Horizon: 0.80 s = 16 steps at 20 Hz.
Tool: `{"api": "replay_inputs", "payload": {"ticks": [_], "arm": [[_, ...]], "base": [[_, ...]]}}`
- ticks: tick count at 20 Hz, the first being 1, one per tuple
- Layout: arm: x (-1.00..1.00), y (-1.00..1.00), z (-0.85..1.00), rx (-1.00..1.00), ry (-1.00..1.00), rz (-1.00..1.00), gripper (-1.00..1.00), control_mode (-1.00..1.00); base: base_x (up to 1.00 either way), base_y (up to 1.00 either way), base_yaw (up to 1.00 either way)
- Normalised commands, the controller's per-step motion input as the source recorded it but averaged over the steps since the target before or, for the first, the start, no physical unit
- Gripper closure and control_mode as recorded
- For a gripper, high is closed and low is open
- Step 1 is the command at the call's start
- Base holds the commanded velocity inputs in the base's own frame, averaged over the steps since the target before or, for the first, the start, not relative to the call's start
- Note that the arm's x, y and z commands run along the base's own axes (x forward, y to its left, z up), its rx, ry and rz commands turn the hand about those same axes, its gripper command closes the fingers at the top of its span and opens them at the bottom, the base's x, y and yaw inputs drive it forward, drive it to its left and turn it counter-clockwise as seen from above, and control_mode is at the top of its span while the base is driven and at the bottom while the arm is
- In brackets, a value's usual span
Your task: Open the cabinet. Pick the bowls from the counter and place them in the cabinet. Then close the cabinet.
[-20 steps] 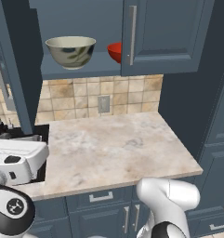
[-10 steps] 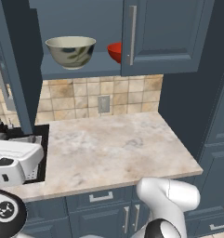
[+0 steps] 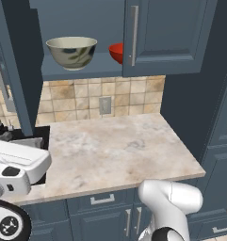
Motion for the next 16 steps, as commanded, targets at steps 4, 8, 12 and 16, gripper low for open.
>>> {"api": "replay_inputs", "payload": {"ticks": [4, 8, 12, 16], "arm": [[0.0, 0.0, 0.04, 0.0, -0.01, 0.0, -1.0, -1.0], [0.04, 0.04, 0.0, 0.0, 0.0, 0.0, -1.0, -1.0], [0.19, 0.01, 0.0, 0.0, 0.0, 0.0, -1.0, -1.0], [0.19, 0.01, 0.0, 0.0, 0.0, 0.0, -1.0, -1.0]], "base": [[0.0, 0.0, 0.0], [0.0, 0.0, 0.0], [0.0, 0.0, 0.0], [0.0, 0.0, 0.0]]}}
